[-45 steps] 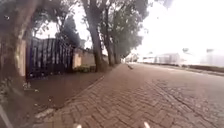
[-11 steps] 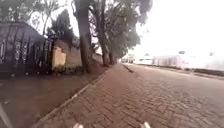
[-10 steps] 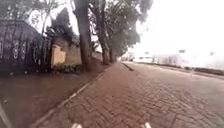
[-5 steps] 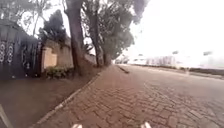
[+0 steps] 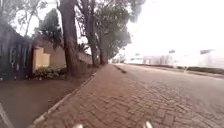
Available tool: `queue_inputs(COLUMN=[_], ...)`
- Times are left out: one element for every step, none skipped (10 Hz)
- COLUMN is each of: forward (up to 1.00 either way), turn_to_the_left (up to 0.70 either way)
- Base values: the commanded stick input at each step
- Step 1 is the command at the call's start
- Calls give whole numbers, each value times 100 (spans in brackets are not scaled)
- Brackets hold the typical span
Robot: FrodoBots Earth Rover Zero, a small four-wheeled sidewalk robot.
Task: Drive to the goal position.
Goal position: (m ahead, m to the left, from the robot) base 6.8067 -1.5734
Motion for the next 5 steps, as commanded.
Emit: queue_inputs(forward=[70,70,70,70,70], turn_to_the_left=[0,0,0,0,0])
